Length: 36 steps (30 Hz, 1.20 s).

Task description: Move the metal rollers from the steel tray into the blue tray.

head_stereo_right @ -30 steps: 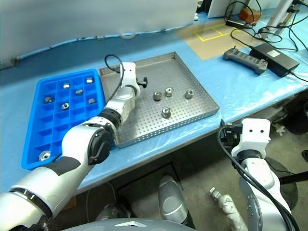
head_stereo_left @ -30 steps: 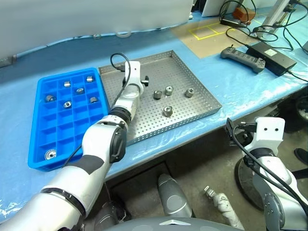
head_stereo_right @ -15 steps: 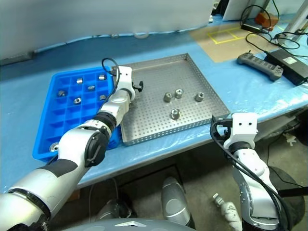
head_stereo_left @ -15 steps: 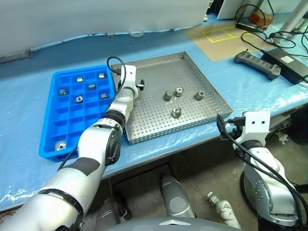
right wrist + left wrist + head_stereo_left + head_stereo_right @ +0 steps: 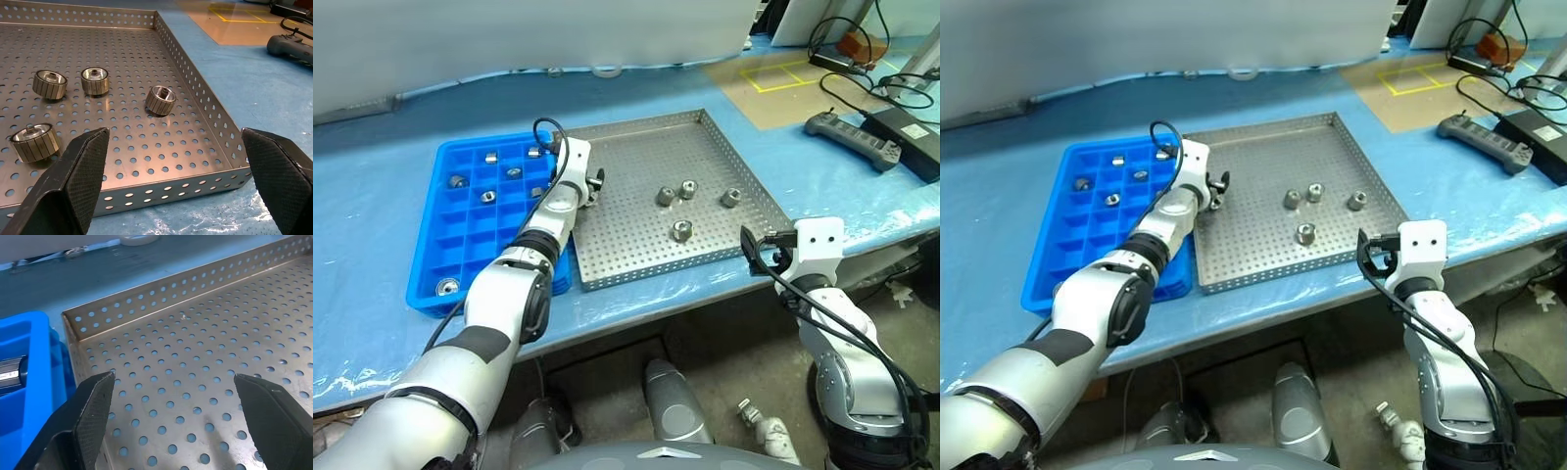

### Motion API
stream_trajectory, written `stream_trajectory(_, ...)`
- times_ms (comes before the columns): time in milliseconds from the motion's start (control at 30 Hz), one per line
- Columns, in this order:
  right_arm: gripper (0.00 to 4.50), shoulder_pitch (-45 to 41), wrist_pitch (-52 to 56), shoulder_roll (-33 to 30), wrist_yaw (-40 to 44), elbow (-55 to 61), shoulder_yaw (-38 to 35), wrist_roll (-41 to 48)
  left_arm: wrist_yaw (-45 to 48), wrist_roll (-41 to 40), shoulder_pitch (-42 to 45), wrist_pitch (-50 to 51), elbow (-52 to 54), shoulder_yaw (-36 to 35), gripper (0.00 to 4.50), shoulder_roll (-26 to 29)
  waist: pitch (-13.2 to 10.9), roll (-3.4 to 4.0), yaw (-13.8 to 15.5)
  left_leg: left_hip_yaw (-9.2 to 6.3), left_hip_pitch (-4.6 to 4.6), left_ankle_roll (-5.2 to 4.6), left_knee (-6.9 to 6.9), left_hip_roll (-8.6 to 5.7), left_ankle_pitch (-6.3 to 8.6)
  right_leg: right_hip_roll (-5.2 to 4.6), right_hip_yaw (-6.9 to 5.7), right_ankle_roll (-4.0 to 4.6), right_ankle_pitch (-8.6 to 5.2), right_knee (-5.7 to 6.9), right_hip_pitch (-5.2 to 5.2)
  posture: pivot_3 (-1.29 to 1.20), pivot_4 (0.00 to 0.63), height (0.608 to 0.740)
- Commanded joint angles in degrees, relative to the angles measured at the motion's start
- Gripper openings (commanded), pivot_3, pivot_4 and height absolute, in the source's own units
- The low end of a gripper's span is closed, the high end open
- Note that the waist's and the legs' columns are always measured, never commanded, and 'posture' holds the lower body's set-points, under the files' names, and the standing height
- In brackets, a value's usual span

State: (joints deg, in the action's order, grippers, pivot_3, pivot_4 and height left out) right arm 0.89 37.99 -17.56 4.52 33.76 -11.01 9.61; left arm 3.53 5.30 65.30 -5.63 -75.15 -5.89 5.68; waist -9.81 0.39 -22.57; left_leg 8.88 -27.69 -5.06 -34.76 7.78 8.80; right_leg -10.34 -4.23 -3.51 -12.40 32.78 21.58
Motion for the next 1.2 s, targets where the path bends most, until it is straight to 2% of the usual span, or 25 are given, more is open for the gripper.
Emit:
stream_trajectory(33,4.5,-0.35,-1.98,0.32,0.18,-0.03,0.0,-0.71,4.51,0.45,-0.69,1.69,0.36,1.04,4.28,1.9,0.0,0.0,-0.01,-0.02,0.03,0.03,0.01,0.03,-0.01,0.03,0.0,0.01,0.01,0.01,-0.01,-0.47,0.15,0.74)
stream_trajectory(267,4.5,-0.39,-3.23,0.81,0.36,-1.73,0.43,-1.53,13.55,2.36,-0.8,4.4,0.59,4.43,4.28,4.61,0.01,0.03,-0.08,-0.07,0.1,0.11,0.04,0.04,-0.05,0.06,0.03,0.05,0.03,0.02,-0.02,-0.47,0.15,0.74)
stream_trajectory(633,4.5,0.45,-4.22,0.44,0.48,-2.5,-0.34,-2.36,21.51,7.96,1.96,5.54,0.17,11.45,4.28,8.23,0.01,0.04,-0.23,-0.07,0.42,0.38,0.49,0.05,-0.2,0.08,0.07,0.12,0.07,0.02,0.01,-0.48,0.15,0.74)
stream_trajectory(833,4.5,0.33,-4.85,0.68,0.24,-3.04,0.09,-3.01,30.93,10.46,4.58,6.63,-0.23,15.06,4.28,8.86,-0.01,0.05,0.05,-0.07,0.36,0.4,0.54,0.03,-0.21,0.08,0.06,0.13,0.07,-0.04,0.05,-0.49,0.15,0.74)
stream_trajectory(933,4.5,-0.01,-5.08,0.54,0.15,-3.28,0.26,-3.56,34.29,10.61,5.16,6.92,-0.25,15.73,3.7,8.46,-0.01,0.05,0.2,-0.07,0.32,0.39,0.55,0.02,-0.21,0.07,0.04,0.15,0.06,-0.04,0.07,-0.49,0.15,0.74)
stream_trajectory(1167,4.5,0.35,-5.92,0.34,-0.04,-3.96,0.38,-4.85,37.45,11.47,4.99,7.38,-0.38,17.23,1.39,7.67,-0.01,0.05,0.21,-0.06,0.29,0.39,0.55,0.01,-0.21,0.06,0.02,0.16,0.07,-0.05,0.08,-0.5,0.15,0.74)
stream_trajectory(1200,4.5,0.42,-5.97,0.43,-0.01,-3.9,0.4,-4.91,37.27,11.1,5.07,7.97,-0.42,16.87,1.34,7.49,-0.01,0.05,0.22,-0.06,0.29,0.39,0.55,0.01,-0.21,0.06,0.01,0.16,0.06,-0.04,0.07,-0.5,0.15,0.74)
